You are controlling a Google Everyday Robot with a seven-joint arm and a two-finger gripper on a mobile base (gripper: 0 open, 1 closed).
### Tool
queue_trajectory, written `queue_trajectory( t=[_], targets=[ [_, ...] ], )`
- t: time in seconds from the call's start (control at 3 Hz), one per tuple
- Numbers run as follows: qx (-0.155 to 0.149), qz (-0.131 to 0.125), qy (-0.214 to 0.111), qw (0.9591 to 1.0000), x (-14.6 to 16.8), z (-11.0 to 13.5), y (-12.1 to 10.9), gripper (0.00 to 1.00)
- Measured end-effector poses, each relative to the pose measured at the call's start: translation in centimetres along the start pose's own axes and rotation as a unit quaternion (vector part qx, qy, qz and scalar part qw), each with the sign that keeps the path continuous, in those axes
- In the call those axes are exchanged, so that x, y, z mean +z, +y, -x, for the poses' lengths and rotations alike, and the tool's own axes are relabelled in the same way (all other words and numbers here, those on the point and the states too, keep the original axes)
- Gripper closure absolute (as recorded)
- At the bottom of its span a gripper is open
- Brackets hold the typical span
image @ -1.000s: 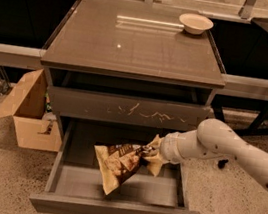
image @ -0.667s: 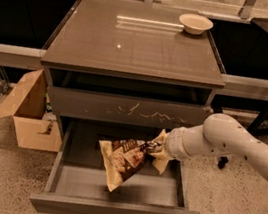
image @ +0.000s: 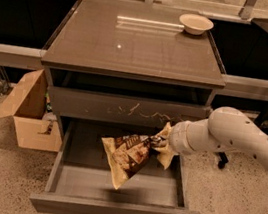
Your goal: Pick brown chip bag from middle drawer and place on counter
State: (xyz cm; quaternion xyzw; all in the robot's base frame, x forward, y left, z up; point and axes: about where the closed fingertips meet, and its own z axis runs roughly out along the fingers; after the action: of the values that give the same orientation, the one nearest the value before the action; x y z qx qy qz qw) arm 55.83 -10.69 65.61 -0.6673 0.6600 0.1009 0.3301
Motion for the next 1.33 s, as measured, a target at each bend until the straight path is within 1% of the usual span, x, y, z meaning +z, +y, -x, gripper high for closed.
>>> queue_trajectory(
  t=[0.33,0.67,1.0,1.33],
  targets=[
    [-0.010,-0.020,0.016,0.9996,-1.8,0.5,-0.3,1.00],
    [-0.034,-0.061,0.041,0.9967,-5.8,1.7,-1.4,1.00],
    [-0.061,-0.112,0.059,0.9901,-10.9,3.1,-3.6,1.00],
    [-0.085,-0.146,0.058,0.9840,-13.7,4.2,-5.8,1.00]
  ],
)
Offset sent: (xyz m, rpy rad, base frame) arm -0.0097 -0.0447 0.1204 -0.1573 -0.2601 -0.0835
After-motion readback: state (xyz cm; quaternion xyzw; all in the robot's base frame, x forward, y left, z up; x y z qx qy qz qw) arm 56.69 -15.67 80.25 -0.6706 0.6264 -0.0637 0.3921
